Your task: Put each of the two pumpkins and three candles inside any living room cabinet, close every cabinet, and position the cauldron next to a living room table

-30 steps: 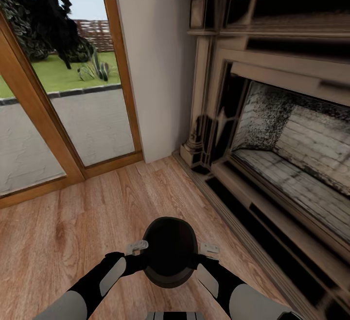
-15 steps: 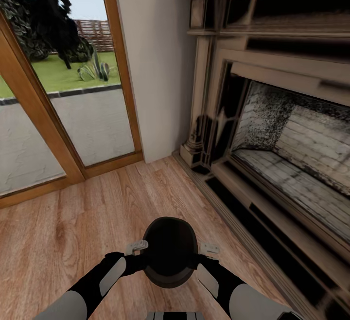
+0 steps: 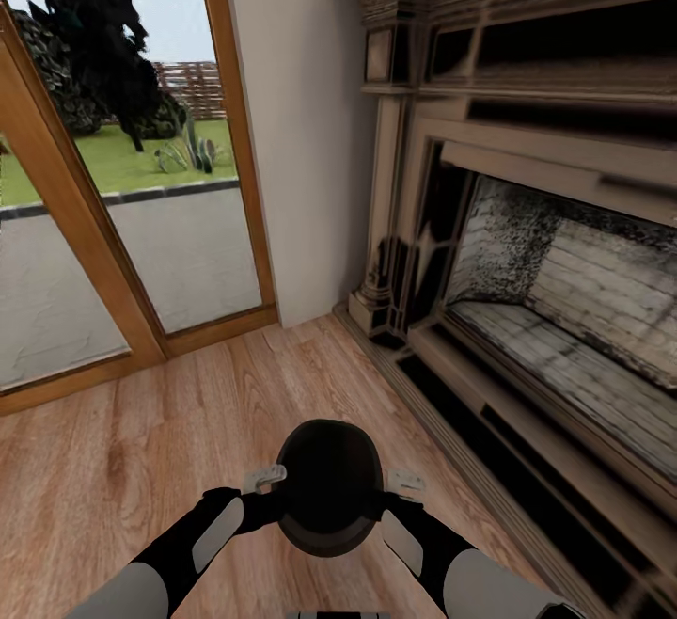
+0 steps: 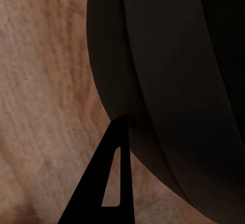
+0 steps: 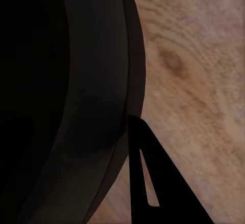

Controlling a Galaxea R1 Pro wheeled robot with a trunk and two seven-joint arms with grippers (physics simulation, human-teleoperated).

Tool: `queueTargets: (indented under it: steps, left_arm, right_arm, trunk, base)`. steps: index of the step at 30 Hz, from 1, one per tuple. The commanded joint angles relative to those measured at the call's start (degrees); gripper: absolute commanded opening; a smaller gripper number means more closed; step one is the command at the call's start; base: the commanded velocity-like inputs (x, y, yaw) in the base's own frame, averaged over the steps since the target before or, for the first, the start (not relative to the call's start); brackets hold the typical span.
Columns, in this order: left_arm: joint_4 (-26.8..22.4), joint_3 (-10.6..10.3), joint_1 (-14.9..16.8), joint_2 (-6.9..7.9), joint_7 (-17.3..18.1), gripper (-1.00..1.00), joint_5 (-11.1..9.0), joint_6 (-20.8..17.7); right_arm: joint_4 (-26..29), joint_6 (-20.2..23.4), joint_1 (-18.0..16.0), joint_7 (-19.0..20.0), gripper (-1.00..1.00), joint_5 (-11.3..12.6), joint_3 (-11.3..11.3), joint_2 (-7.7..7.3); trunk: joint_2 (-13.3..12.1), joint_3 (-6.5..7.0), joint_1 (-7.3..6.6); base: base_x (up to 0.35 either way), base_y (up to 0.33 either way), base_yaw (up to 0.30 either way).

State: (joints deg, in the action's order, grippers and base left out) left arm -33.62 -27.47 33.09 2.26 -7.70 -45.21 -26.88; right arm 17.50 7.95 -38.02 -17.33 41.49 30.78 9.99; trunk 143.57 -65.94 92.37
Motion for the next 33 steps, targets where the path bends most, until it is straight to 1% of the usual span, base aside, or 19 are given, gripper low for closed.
queueTargets:
  steps: [1, 11, 12, 15, 17, 26, 33]
  left_arm:
    - [-0.16, -0.58, 0.04, -0.24, -0.3, -1.0, -2.6, 0.08]
    - [-0.13, -0.65, 0.04, -0.16, -0.28, -1.0, -2.69, -0.14]
    - [-0.13, -0.65, 0.04, -0.16, -0.29, -1.0, -2.69, -0.16]
    - [-0.13, -0.65, 0.04, -0.15, -0.3, -1.0, -2.69, -0.18]
    - [-0.13, -0.65, 0.04, -0.2, -0.3, -1.0, -2.69, -0.18]
    - [-0.13, -0.65, 0.04, -0.16, -0.25, -1.0, -2.69, -0.19]
    - [-0.13, -0.65, 0.04, -0.15, -0.21, -1.0, -2.76, -0.19]
  right_arm:
    - [0.48, 0.22, -0.03, -0.34, -1.0, 0.52, 0.78, 0.01]
    - [0.8, 0.22, -0.03, -0.27, -1.0, 0.44, 0.78, 0.01]
    - [0.83, 0.22, -0.03, 0.08, -1.0, 0.4, 0.78, 0.01]
    - [0.82, 0.0, -0.03, 3.36, -1.0, 0.18, 0.78, 0.01]
    - [0.84, -0.71, -0.03, 4.47, -1.0, 0.03, 0.78, 0.01]
    - [0.78, -1.25, -0.03, 4.99, -1.0, -0.06, 0.85, 0.01]
    - [0.79, -1.37, -0.03, 5.09, -1.0, -0.09, 0.86, 0.01]
  trunk:
    - [0.01, 0.18, -0.04]
    - [-0.13, 2.4, -0.3]
    - [-0.14, 2.62, -0.32]
    - [-0.18, 3.28, -0.4]
    - [-0.21, 3.73, -0.45]
    - [-0.33, 5.72, -0.68]
    - [-2.89, 7.0, -2.1]
  base:
    - [0.0, 0.0, 0.0]
    - [0.0, 0.0, 0.0]
    - [0.0, 0.0, 0.0]
    - [0.0, 0.0, 0.0]
    - [0.0, 0.0, 0.0]
    - [0.0, 0.0, 0.0]
    - [0.0, 0.0, 0.0]
